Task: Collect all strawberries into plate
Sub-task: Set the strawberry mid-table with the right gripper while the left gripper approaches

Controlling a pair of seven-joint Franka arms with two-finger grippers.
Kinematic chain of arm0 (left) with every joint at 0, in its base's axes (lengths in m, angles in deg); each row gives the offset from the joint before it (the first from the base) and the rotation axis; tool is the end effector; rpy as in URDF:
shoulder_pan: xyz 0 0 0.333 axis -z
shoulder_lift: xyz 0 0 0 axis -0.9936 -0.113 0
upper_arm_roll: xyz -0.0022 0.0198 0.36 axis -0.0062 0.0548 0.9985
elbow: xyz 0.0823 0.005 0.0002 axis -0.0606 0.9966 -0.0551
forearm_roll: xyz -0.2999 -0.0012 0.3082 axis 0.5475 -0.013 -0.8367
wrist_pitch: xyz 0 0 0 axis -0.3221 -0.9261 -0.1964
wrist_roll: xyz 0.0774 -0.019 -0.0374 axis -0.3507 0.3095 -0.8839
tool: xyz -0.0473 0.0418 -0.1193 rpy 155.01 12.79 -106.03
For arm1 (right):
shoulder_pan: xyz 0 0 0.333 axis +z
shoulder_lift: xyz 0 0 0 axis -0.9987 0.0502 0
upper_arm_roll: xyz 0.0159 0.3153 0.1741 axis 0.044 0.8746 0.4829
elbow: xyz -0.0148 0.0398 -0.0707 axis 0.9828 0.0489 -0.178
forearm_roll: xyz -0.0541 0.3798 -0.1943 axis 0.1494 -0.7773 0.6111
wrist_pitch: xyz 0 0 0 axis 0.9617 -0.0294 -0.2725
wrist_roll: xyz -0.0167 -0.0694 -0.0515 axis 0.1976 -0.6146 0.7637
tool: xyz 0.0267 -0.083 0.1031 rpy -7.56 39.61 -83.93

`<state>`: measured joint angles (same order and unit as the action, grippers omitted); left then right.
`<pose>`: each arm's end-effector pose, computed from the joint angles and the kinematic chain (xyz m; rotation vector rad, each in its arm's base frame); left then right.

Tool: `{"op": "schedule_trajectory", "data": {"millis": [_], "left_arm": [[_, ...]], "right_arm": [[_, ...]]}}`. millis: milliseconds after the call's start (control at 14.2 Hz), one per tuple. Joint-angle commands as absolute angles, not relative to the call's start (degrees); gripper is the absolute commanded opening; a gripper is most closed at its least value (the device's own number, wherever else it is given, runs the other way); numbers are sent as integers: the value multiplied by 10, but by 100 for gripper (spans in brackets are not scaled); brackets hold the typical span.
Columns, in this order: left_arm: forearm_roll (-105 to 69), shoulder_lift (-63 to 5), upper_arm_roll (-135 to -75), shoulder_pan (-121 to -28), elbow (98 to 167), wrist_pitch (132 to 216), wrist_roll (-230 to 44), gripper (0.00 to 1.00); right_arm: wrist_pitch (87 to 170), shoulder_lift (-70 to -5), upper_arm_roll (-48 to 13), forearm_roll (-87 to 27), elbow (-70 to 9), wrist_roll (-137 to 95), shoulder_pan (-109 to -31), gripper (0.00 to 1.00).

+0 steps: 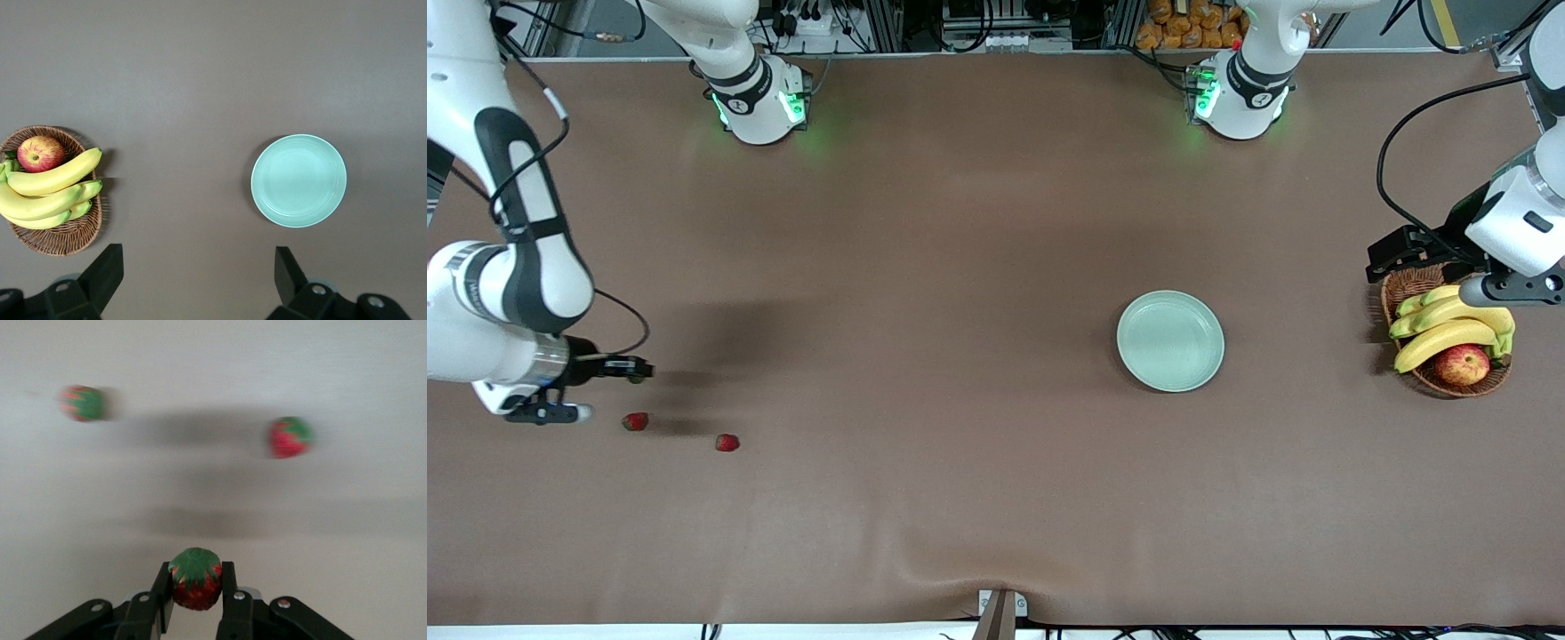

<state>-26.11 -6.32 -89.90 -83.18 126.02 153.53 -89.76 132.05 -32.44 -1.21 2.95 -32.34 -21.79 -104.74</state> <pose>0.6181 -0.0356 0.5896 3.1269 0.0004 0.0038 0.6845 -0.0893 0.2672 -2.9636 0.1146 0.2190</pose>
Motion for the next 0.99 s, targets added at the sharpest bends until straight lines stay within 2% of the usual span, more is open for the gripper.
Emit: {"op": "schedule_trajectory", "data": {"millis": [0,141,211,423,705,916], "left_arm": [[-265,-69,-902,-833,1253,1526,-902,100],[-259,-70,-902,-833,1252,1526,-904,100],[-259,-70,-902,-832,1251,1526,-904,100],[-259,-71,-902,-832,1251,1526,-896,100],[-259,-82,-902,-834,1250,1527,-878,100],[-258,-92,-902,-829,1250,1528,-879,100]], "right_arm": [[1312,-341,56,6,-334,-99,-1046,2],[1321,-338,116,6,-326,27,-1036,2],[1330,-336,127,7,-319,93,-1009,2],[1387,-320,124,13,-299,264,-893,3],[1477,-235,121,17,-235,441,-770,2],[1528,-189,70,15,-198,507,-668,3]]}}
